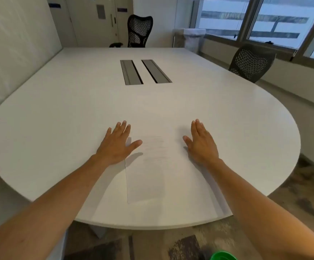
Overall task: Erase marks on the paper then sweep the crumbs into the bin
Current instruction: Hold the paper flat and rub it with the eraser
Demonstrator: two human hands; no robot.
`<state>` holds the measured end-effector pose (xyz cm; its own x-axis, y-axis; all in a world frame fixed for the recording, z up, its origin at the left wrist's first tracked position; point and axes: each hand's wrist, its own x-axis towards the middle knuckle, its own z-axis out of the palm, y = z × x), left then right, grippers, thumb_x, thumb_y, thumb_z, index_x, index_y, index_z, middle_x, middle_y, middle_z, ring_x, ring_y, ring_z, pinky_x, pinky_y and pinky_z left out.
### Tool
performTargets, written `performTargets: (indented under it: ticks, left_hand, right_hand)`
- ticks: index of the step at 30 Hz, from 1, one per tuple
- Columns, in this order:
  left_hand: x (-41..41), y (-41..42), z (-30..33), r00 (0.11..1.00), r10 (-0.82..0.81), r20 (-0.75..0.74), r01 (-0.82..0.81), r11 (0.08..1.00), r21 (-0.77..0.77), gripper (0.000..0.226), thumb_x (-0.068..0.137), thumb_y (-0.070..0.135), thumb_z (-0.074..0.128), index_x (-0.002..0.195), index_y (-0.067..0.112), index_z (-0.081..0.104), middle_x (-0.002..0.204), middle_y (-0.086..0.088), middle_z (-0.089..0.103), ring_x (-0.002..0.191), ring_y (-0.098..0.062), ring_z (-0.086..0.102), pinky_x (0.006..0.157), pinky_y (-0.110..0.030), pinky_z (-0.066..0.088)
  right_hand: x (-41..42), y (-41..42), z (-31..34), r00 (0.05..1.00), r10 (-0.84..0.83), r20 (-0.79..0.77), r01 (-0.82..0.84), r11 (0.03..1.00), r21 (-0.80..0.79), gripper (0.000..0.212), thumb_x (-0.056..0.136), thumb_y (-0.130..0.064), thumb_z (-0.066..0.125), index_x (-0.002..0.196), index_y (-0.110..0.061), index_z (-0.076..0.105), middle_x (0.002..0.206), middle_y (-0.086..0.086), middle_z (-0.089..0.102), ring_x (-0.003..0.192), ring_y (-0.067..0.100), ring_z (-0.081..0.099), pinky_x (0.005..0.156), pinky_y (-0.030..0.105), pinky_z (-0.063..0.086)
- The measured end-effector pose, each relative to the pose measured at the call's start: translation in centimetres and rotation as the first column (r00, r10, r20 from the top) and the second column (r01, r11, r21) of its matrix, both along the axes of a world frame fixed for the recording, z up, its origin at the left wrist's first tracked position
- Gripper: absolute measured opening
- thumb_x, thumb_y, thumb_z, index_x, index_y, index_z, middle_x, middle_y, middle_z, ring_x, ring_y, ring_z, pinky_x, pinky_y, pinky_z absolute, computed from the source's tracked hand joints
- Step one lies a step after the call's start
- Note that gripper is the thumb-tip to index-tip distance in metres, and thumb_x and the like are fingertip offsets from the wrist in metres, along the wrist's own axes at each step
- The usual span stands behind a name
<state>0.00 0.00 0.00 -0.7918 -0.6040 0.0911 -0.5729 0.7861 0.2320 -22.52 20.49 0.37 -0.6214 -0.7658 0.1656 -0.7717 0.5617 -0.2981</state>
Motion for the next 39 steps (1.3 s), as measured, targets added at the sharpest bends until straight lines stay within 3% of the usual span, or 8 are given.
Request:
performTargets:
  ticks: [4, 7, 10, 14, 19, 27, 36, 39]
  left_hand:
    - [0.2, 0.6, -0.9, 0.998, -0.027, 0.051, 0.022, 0.995, 0.094, 0.095, 0.084, 0.077, 0.018, 0.156, 0.016, 0.007, 0.164, -0.001, 0.000, 0.150, -0.013, -0.005, 0.122, -0.041, -0.004]
    - [0.1, 0.6, -1.4, 0.997, -0.026, 0.073, 0.019, 0.995, 0.094, 0.096, 0.083, 0.078, 0.018, 0.156, 0.016, 0.010, 0.164, -0.003, 0.003, 0.150, -0.014, -0.003, 0.122, -0.041, -0.003]
    - [0.1, 0.4, -1.5, 0.995, -0.020, 0.093, 0.015, 0.998, 0.057, 0.095, 0.084, 0.078, 0.018, 0.156, 0.016, 0.012, 0.164, -0.003, 0.003, 0.150, -0.014, -0.002, 0.122, -0.041, -0.002]
    - [0.1, 0.5, -1.7, 0.996, -0.015, 0.083, 0.013, 0.999, 0.029, 0.093, 0.085, 0.077, 0.017, 0.155, 0.015, 0.014, 0.164, -0.004, 0.005, 0.151, -0.015, -0.001, 0.122, -0.042, -0.001]
    - [0.0, 0.6, -1.9, 0.996, -0.002, 0.090, 0.001, 1.000, 0.013, 0.090, 0.087, 0.075, 0.018, 0.155, 0.015, 0.014, 0.164, -0.004, 0.005, 0.151, -0.015, -0.001, 0.122, -0.042, 0.000]
    - [-0.1, 0.4, -2.3, 0.998, -0.018, 0.066, 0.018, 1.000, 0.001, 0.090, 0.089, 0.074, 0.018, 0.155, 0.013, 0.014, 0.164, -0.003, 0.006, 0.151, -0.017, 0.000, 0.122, -0.044, 0.001]
    - [0.2, 0.5, -2.2, 0.993, -0.107, 0.056, 0.108, 0.994, -0.015, 0.072, 0.096, 0.063, 0.021, 0.156, 0.022, 0.013, 0.164, -0.001, 0.007, 0.151, -0.017, 0.000, 0.121, -0.042, -0.001]
    - [0.1, 0.2, -2.2, 0.982, -0.170, 0.086, 0.171, 0.985, -0.013, 0.086, 0.088, 0.076, 0.010, 0.156, 0.024, 0.010, 0.165, 0.001, 0.004, 0.150, -0.016, -0.003, 0.121, -0.043, -0.003]
  right_hand:
    - [0.0, 0.2, -0.6, 0.994, -0.063, 0.092, 0.060, 0.998, 0.028, 0.039, 0.100, -0.031, 0.032, 0.127, -0.008, 0.047, 0.157, 0.005, 0.022, 0.135, 0.029, 0.037, 0.099, 0.042, 0.040]
    - [-0.1, 0.1, -1.0, 0.990, -0.092, 0.104, 0.093, 0.996, -0.009, 0.029, 0.097, -0.027, 0.035, 0.103, -0.006, 0.055, 0.151, 0.007, 0.035, 0.130, 0.031, 0.042, 0.094, 0.041, 0.043]
    - [0.3, 0.2, -0.9, 0.990, -0.141, 0.013, 0.142, 0.987, -0.076, 0.026, 0.093, -0.025, 0.041, 0.083, -0.006, 0.054, 0.114, 0.011, 0.056, 0.109, 0.032, 0.049, 0.079, 0.036, 0.044]
    - [0.5, 0.3, -1.0, 0.974, -0.185, -0.130, 0.168, 0.977, -0.131, 0.025, 0.090, -0.024, 0.048, 0.099, -0.008, 0.065, 0.103, 0.011, 0.062, 0.098, 0.032, 0.051, 0.083, 0.039, 0.041]
    - [0.0, 0.6, -1.0, 0.982, -0.155, 0.112, 0.178, 0.954, -0.242, 0.026, 0.088, -0.024, 0.058, 0.110, -0.011, 0.065, 0.102, 0.009, 0.064, 0.095, 0.025, 0.060, 0.080, 0.035, 0.048]
    - [3.7, -1.5, 0.9, 0.963, 0.088, 0.256, 0.049, 0.875, -0.482, 0.025, 0.085, -0.022, 0.071, 0.108, -0.014, 0.065, 0.086, -0.001, 0.067, 0.077, 0.011, 0.061, 0.072, 0.017, 0.048]
    - [7.3, -4.0, 0.0, 0.941, 0.306, 0.144, -0.247, 0.913, -0.326, 0.017, 0.075, 0.003, 0.071, 0.090, -0.006, 0.071, 0.086, 0.004, 0.071, 0.070, 0.003, 0.058, 0.067, 0.003, 0.041]
    - [7.4, -3.7, 0.1, 0.941, 0.323, 0.102, -0.278, 0.908, -0.313, 0.021, 0.077, 0.007, 0.066, 0.092, -0.006, 0.073, 0.091, 0.005, 0.072, 0.078, 0.009, 0.062, 0.072, 0.003, 0.043]
